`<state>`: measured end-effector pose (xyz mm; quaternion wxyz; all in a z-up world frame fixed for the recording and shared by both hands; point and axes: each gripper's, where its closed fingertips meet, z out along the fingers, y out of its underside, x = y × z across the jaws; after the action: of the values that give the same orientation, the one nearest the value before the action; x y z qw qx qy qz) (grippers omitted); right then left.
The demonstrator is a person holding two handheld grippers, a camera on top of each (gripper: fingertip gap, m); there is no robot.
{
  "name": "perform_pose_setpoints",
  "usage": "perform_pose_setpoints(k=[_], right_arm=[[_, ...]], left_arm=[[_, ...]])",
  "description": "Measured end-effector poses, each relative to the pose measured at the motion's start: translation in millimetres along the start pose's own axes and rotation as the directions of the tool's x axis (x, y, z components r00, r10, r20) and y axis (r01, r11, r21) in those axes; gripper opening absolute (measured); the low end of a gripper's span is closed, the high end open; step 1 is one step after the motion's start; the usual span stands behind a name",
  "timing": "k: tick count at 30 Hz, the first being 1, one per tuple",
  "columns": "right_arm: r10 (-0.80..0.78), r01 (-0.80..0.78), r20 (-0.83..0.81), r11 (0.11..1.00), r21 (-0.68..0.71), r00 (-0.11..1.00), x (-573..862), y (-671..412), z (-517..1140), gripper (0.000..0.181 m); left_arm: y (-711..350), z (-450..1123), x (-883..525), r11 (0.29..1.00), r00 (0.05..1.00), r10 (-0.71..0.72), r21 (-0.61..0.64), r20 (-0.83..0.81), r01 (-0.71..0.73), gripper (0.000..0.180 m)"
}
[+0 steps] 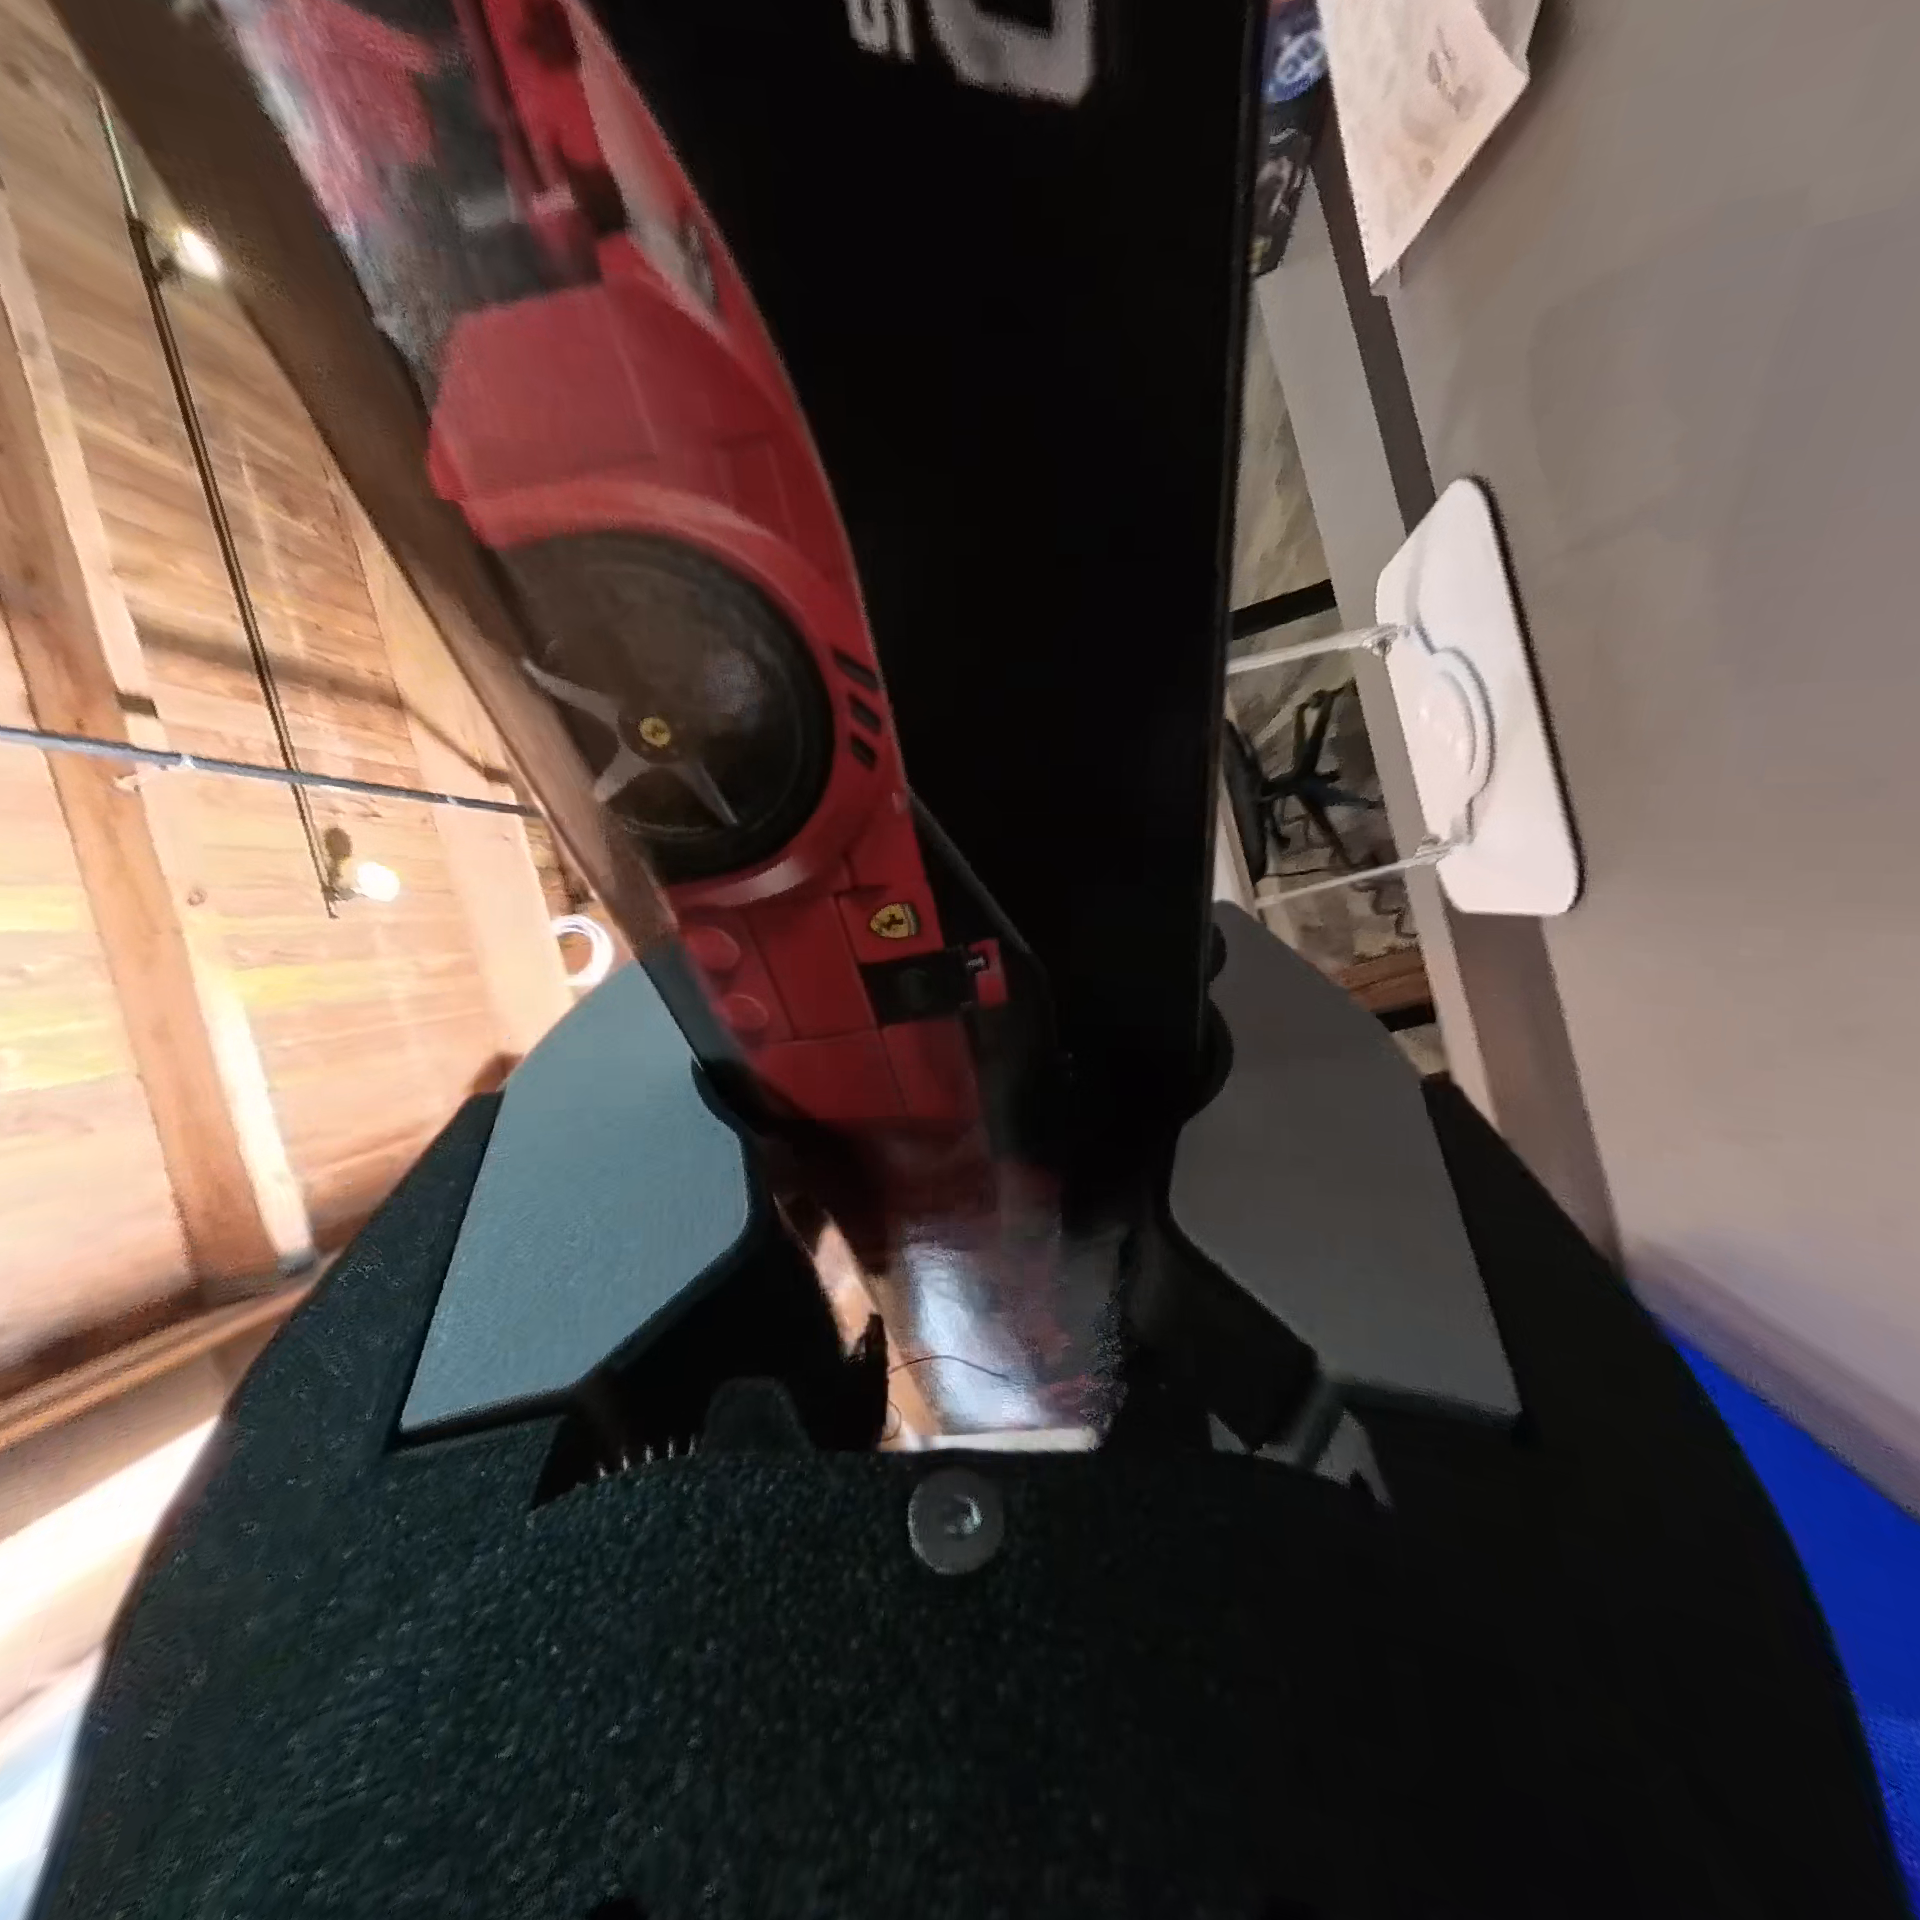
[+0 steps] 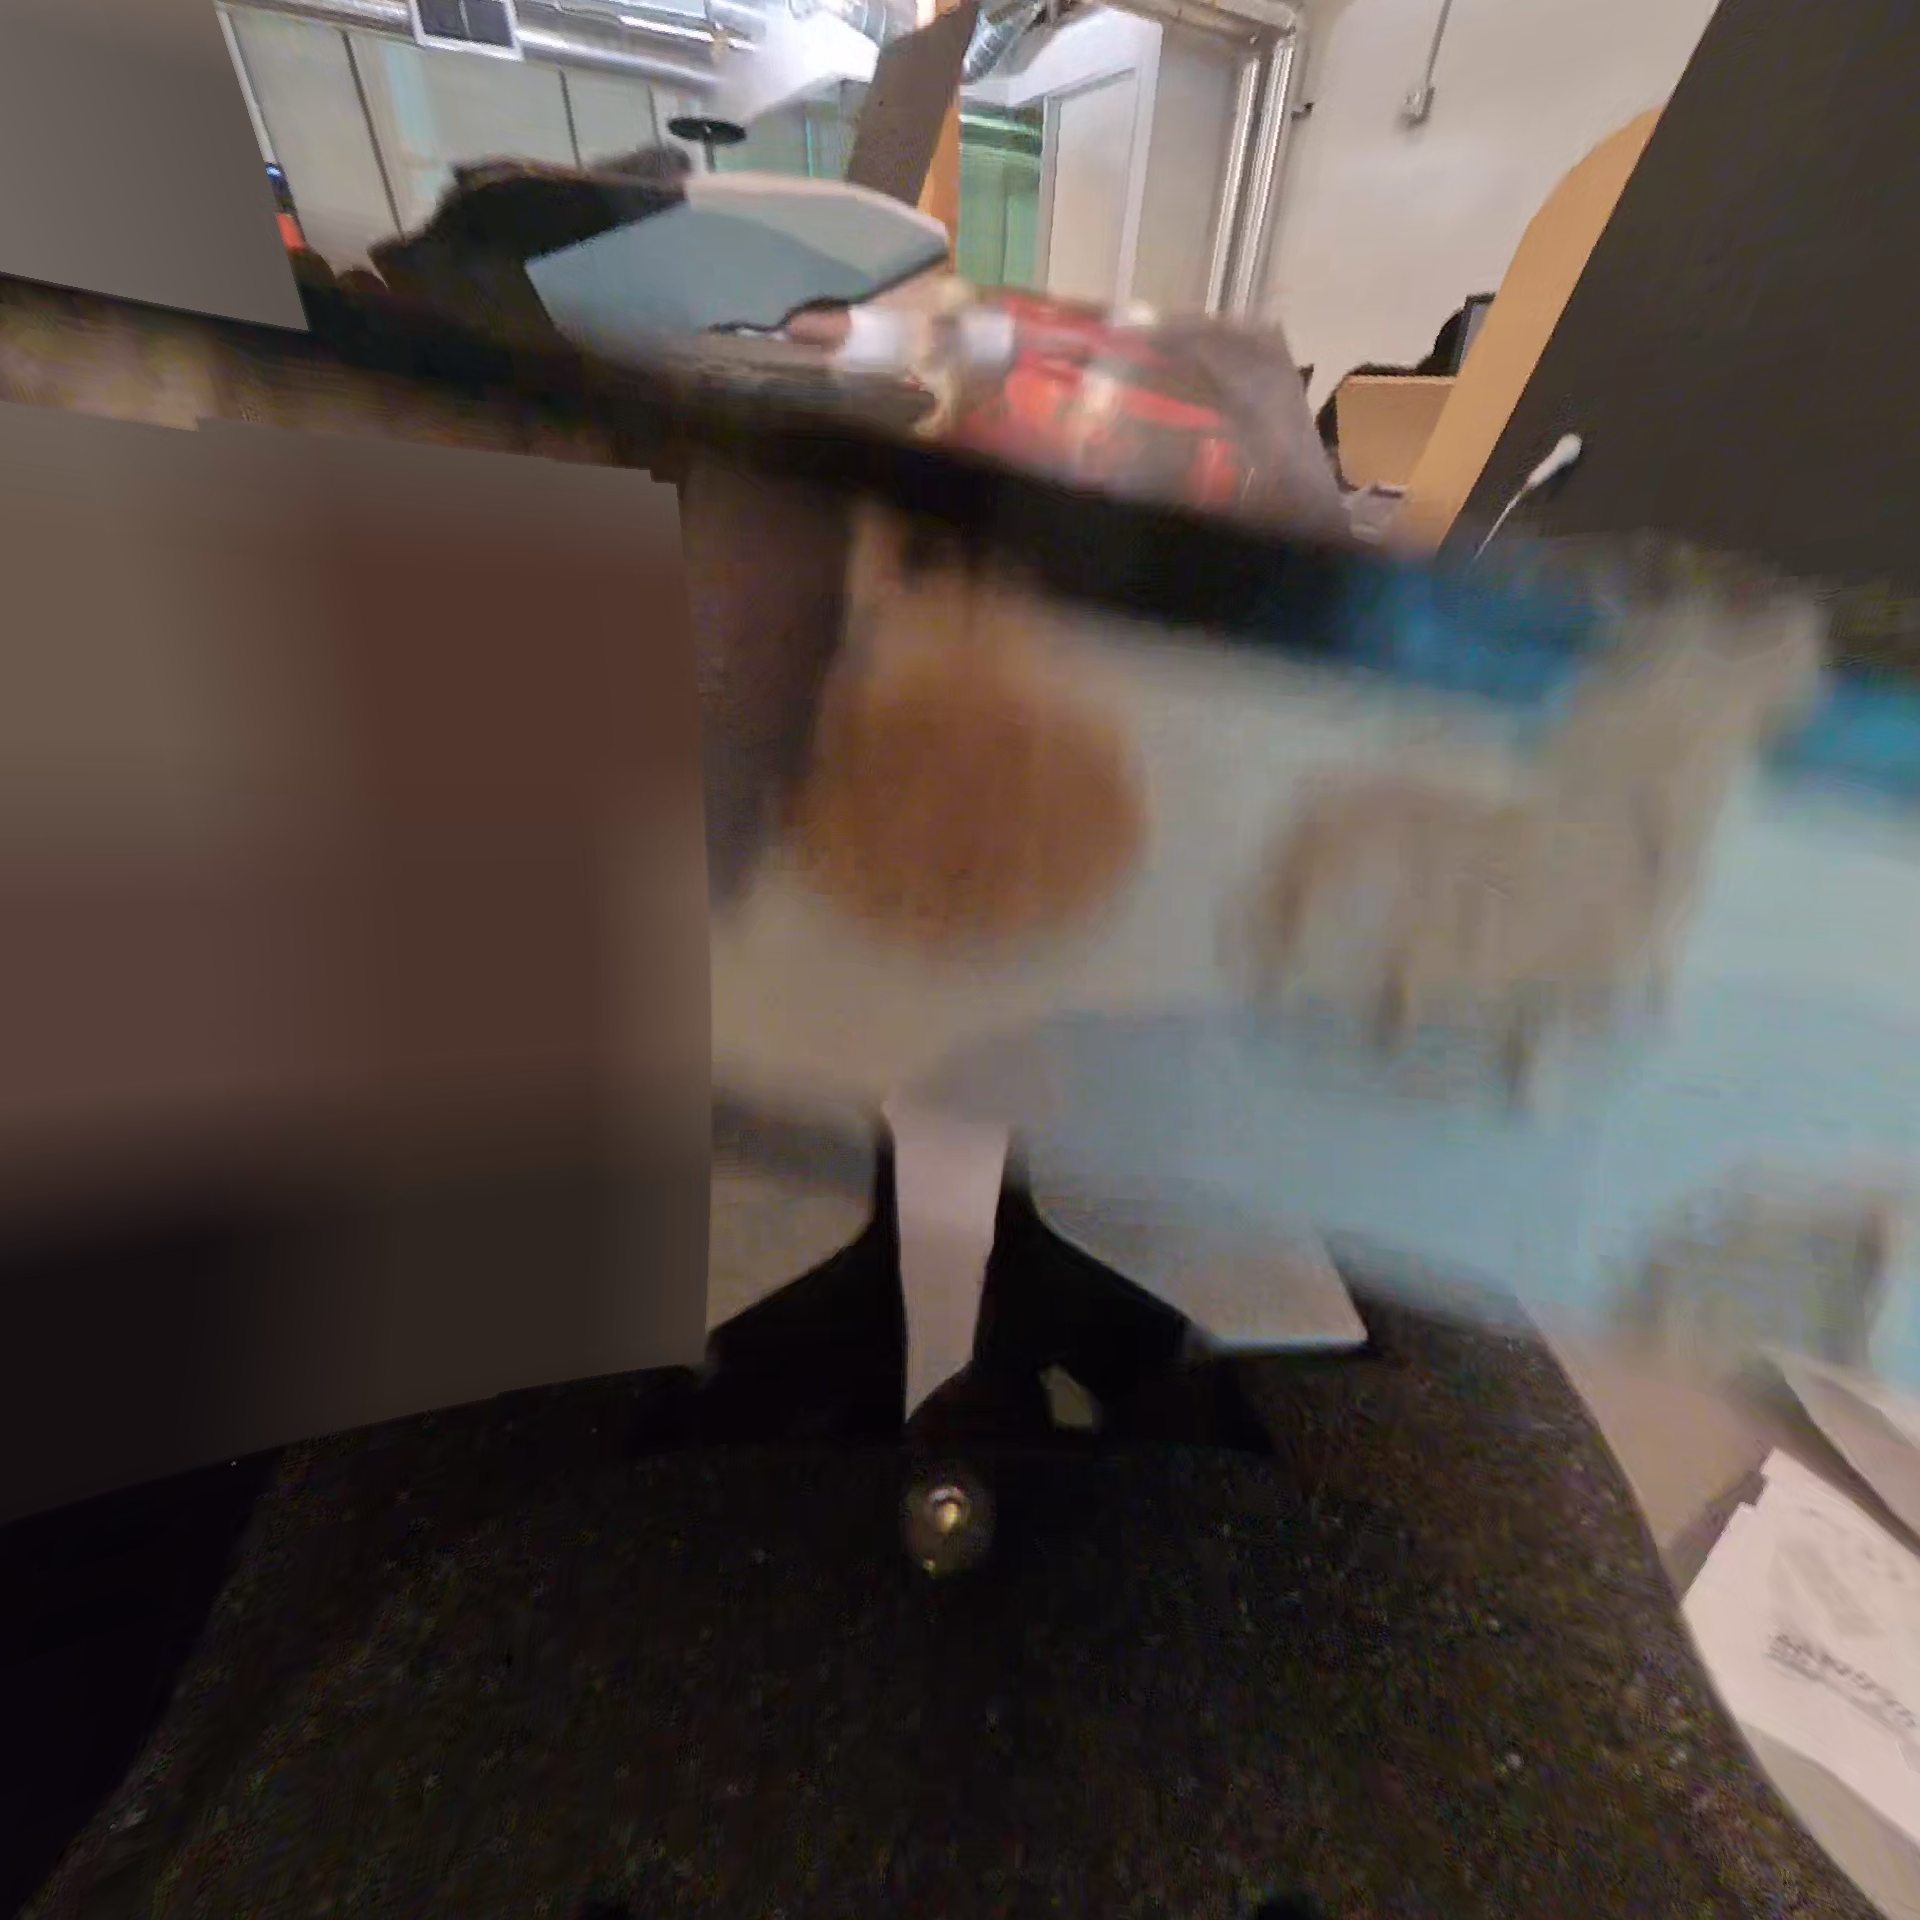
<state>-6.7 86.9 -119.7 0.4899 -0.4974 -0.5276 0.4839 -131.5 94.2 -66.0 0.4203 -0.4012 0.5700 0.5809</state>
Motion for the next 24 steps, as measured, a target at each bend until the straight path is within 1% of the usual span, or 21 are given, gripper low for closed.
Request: perform_pose_setpoints(k=[1,4,7,9,11,13,15,17,20,23,24], right_arm=[[-0.007,0.006,0.006,1.000,0.014,1.000,0.8,-7.1,-2.7,0.015],[-0.084,0.084,0.003,0.996,0.043,0.996,-2.6,-24.4,-13.5,0.022],[-0.261,0.260,-0.007,0.961,0.093,0.965,-11.3,-40.8,-20.8,0.028],[-0.401,0.405,-0.057,0.904,0.134,0.914,-16.3,-54.2,-26.2,0.028],[-0.549,0.564,-0.131,0.811,0.152,0.825,-21.2,-67.6,-32.1,0.026],[-0.675,0.694,-0.170,0.712,0.105,0.718,-27.2,-72.7,-32.5,0.023],[-0.765,0.780,-0.174,0.625,0.032,0.620,-31.7,-74.6,-30.8,0.023],[-0.811,0.816,-0.138,0.577,-0.024,0.569,-33.8,-74.8,-31.9,0.024],[-0.828,0.830,-0.106,0.557,-0.037,0.551,-36.3,-82.1,-37.6,0.022],[-0.906,0.892,-0.107,0.422,-0.161,0.409,-29.8,-83.6,-30.3,0.020],[-0.919,0.902,-0.087,0.394,-0.175,0.385,-31.0,-82.7,-25.7,0.019]], left_arm=[[2.3,-1.7,-0.5,0.999,0.999,-0.037,0.005,-0.004,0.037,0.082],[8.7,-7.5,-5.0,0.992,0.992,-0.124,0.030,-0.001,0.124,0.083],[13.2,-14.2,-15.5,0.978,0.980,-0.196,0.069,0.019,0.194,0.083],[12.8,-18.5,-21.9,0.971,0.975,-0.222,0.094,0.017,0.219,0.083],[11.3,-22.1,-27.0,0.965,0.971,-0.239,0.109,0.005,0.237,0.083],[9.1,-24.5,-31.2,0.959,0.967,-0.256,0.121,-0.005,0.255,0.083],[8.3,-25.9,-32.8,0.960,0.968,-0.252,0.125,-0.016,0.252,0.083],[9.5,-27.2,-33.7,0.962,0.969,-0.244,0.121,-0.026,0.246,0.083],[10.8,-28.6,-33.6,0.961,0.968,-0.247,0.119,-0.034,0.249,0.083],[6.6,-28.1,-31.2,0.965,0.973,-0.228,0.124,-0.039,0.231,0.083],[4.5,-27.4,-30.7,0.967,0.975,-0.219,0.124,-0.037,0.222,0.083]])
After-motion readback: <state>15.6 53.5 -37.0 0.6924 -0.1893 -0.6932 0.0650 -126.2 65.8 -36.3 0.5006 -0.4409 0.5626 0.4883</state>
